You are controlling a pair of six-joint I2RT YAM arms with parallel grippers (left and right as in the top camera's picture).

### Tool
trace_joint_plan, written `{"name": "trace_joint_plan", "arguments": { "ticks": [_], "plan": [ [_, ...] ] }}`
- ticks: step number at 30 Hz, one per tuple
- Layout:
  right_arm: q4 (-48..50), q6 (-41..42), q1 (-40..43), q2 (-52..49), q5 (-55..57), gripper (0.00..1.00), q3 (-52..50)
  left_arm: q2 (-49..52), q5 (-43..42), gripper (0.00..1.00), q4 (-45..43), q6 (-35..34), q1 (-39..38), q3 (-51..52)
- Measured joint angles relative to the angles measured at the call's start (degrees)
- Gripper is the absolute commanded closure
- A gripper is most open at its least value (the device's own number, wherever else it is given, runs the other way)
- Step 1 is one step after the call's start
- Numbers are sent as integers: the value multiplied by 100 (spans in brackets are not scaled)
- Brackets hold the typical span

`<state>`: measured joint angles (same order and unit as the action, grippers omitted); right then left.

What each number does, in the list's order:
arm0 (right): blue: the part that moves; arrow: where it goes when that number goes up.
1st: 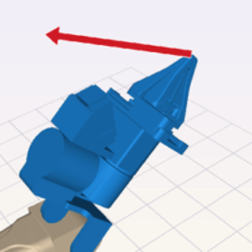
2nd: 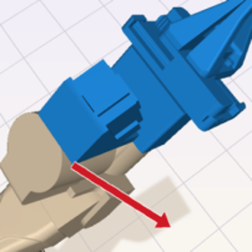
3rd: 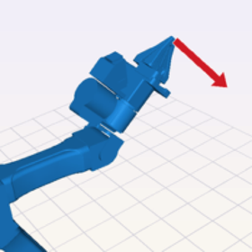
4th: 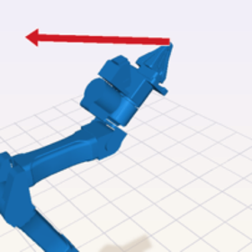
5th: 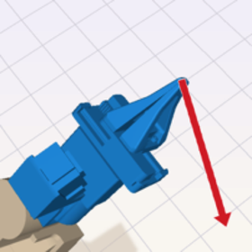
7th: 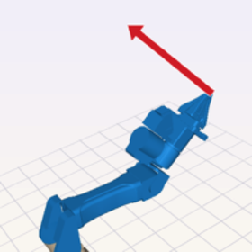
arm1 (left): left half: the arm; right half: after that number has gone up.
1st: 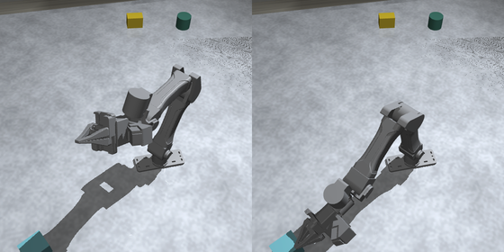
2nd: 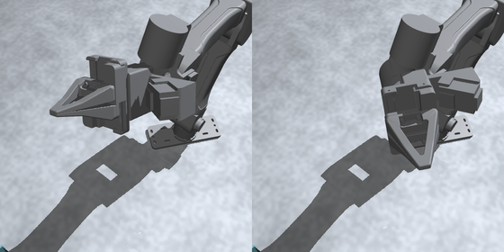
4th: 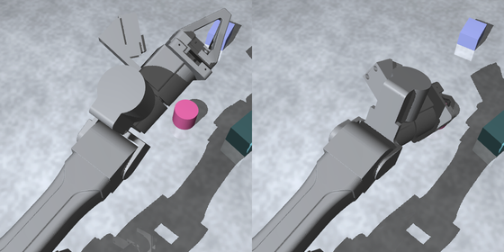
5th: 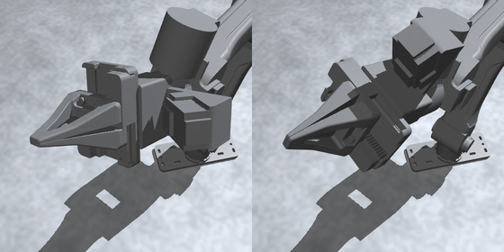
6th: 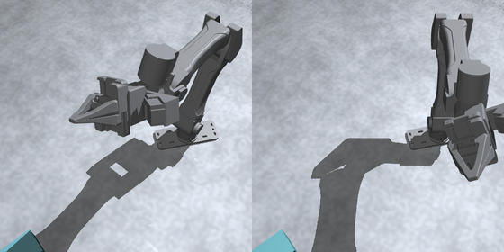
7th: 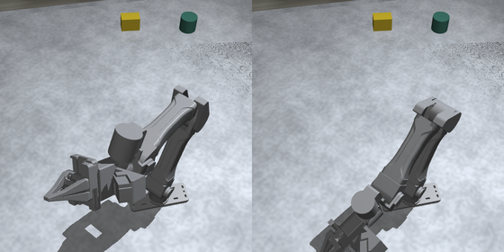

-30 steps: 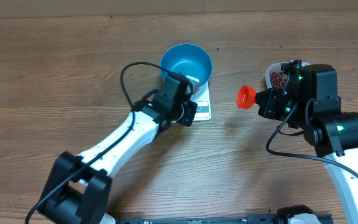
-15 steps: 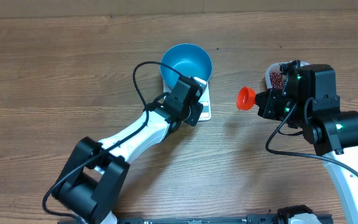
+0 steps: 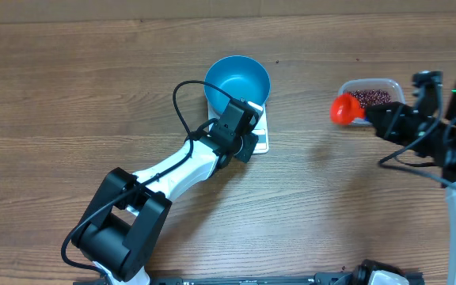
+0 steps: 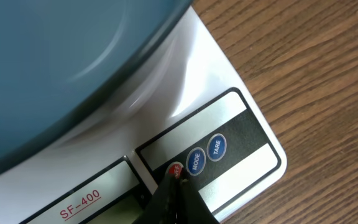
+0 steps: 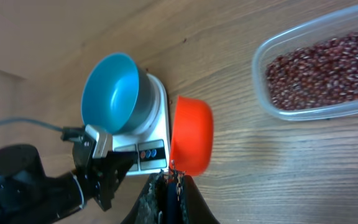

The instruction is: Scoop item into bowl and weigh 150g on scale

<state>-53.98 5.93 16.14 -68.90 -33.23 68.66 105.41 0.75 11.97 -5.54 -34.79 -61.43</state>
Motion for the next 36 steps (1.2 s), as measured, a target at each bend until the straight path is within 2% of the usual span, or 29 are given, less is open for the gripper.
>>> {"name": "trace_joint_plan", "arguments": {
  "ticks": [8,19,36],
  "plan": [
    [210,-214,927,-586,-1147,96,0,66,0,96,-133,0,0,0],
    [212,-264,975,-852,-1486,96,0,221,2,96,-365,0,0,0],
    [199,-278,975,-852,-1543,96,0,225,173,95,-238,-2,0,0]
  ]
}}
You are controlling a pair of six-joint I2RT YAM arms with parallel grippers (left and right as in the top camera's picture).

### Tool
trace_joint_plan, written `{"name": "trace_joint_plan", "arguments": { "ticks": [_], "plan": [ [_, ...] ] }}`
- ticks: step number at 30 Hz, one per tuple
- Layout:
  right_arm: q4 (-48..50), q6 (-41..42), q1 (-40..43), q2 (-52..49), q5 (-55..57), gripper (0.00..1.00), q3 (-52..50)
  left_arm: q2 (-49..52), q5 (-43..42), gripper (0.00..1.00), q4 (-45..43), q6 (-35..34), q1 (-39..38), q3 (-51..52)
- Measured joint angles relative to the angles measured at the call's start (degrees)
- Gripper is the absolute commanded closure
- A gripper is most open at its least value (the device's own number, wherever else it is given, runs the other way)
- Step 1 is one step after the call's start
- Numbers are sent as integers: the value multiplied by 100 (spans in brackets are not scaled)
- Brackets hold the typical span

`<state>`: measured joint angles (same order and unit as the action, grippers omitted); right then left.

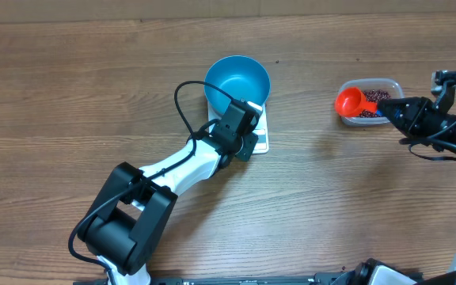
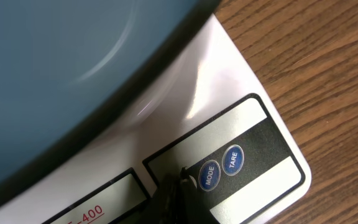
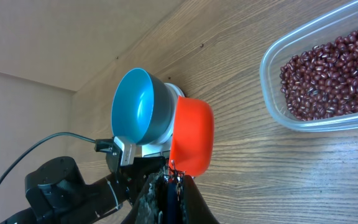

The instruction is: Scoop item into bowl and weigh 150g on scale

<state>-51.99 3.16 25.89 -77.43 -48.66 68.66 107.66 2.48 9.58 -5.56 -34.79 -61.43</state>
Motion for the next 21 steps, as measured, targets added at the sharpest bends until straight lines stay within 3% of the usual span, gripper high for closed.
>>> {"name": "trace_joint_plan", "arguments": {
  "ticks": [21],
  "plan": [
    [-26,0,0,0,-2,96,0,129,-7,96,-70,0,-2,-24]
  ]
}}
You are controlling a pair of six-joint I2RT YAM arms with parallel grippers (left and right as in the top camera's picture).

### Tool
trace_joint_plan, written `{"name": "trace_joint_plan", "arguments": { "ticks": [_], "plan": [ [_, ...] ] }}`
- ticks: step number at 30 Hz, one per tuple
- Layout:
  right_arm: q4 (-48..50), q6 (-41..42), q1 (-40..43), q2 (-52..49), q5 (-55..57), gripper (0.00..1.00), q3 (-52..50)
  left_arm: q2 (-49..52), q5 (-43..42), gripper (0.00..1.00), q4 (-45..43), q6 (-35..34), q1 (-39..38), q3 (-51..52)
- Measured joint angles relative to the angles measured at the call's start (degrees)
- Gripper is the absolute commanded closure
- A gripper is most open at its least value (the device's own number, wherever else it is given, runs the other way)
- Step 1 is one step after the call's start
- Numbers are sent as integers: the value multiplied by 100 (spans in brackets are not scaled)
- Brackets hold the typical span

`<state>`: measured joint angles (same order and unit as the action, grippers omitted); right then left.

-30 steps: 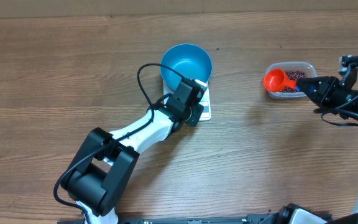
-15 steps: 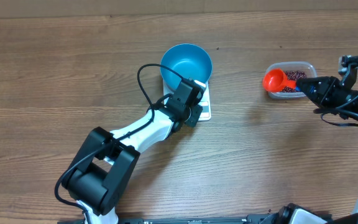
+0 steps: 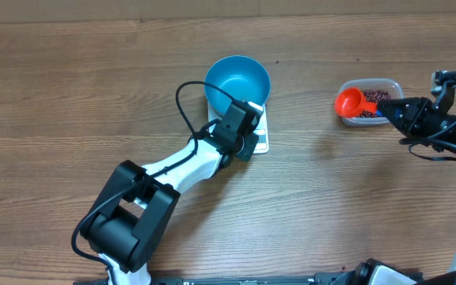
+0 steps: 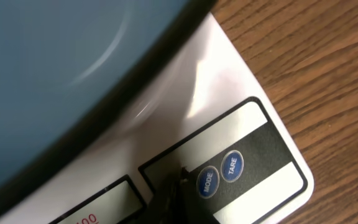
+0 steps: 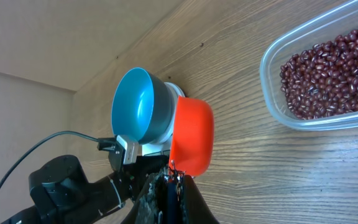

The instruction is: Scoop item into bowl and weigh 150g on scale

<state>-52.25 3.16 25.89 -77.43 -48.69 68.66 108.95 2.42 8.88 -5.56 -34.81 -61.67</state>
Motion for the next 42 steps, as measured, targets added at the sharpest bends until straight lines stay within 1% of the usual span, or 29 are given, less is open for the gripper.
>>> {"name": "trace_joint_plan", "arguments": {
  "ticks": [8,17,42],
  "plan": [
    [-9,0,0,0,2,96,0,37,-2,96,81,0,-9,-68],
    [-11,0,0,0,0,96,0,37,-22,96,380,0,-9,-149],
    [-24,0,0,0,0,96,0,42,63,96,511,9,-11,-227]
  ]
}}
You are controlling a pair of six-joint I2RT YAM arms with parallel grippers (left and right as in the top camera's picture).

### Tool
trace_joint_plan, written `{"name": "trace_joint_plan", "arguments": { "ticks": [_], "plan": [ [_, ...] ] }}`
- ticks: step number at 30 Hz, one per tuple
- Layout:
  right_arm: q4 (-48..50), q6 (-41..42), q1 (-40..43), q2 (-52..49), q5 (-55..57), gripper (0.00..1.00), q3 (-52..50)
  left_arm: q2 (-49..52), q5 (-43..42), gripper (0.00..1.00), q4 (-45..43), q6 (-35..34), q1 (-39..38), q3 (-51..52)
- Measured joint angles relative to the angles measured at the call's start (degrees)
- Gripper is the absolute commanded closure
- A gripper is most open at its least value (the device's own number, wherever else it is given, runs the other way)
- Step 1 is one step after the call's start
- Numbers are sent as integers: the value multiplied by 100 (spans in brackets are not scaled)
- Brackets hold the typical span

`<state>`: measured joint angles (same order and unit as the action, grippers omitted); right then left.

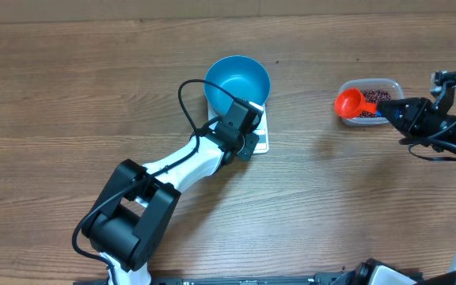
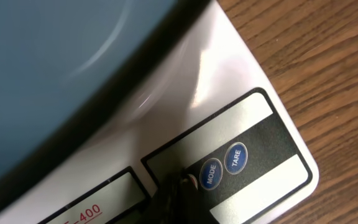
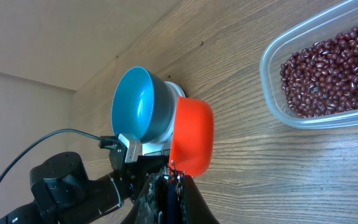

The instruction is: Scoop item into bowl and weigh 150g on scale

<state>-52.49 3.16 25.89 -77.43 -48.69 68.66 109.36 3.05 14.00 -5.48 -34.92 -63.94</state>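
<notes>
A blue bowl (image 1: 237,81) stands empty on the white scale (image 1: 260,133). My left gripper (image 2: 180,184) is shut, and its tip rests on the scale's panel just left of the MODE button (image 2: 211,173) and TARE button (image 2: 235,157). My right gripper (image 3: 173,179) is shut on the handle of an orange-red scoop (image 1: 347,103). The scoop hangs at the left end of the clear tub of red beans (image 1: 373,96). The right wrist view shows the scoop (image 3: 191,133) from underneath, so its contents are hidden.
The wooden table (image 1: 70,95) runs out on all sides. The left arm's black cable (image 1: 187,99) loops up beside the bowl. The left arm's body lies across the table from the front left to the scale.
The left wrist view has shifted slightly, with the tip still on the panel left of MODE. The right arm and scoop have not moved.
First the left tip stood just short of the scale's red button, and my right gripper held the scoop left of the tub. Then the tip covered that button, and the right arm sat further right with the scoop at the tub's left end. Both have stayed there.
</notes>
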Motion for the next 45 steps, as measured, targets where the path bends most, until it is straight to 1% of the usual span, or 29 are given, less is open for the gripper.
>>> {"name": "trace_joint_plan", "arguments": {
  "ticks": [4,7,14,18,27,37,45],
  "plan": [
    [2,0,0,0,0,96,0,-157,-57,96,455,28,0,-20],
    [-13,4,0,0,0,96,0,-393,-201,96,804,170,7,-17],
    [-118,2,0,0,-50,96,0,-1742,-791,96,1419,404,7,-31],
    [-210,4,0,0,-61,96,0,-2129,-907,96,1521,442,7,-63],
    [-424,2,0,0,-61,96,0,-1958,-925,96,1375,442,7,-68],
    [-455,2,0,0,-59,96,0,-1303,-439,96,1071,549,7,-68],
    [-452,0,0,0,-50,96,0,-769,-358,95,695,640,7,-68]
  ]
}}
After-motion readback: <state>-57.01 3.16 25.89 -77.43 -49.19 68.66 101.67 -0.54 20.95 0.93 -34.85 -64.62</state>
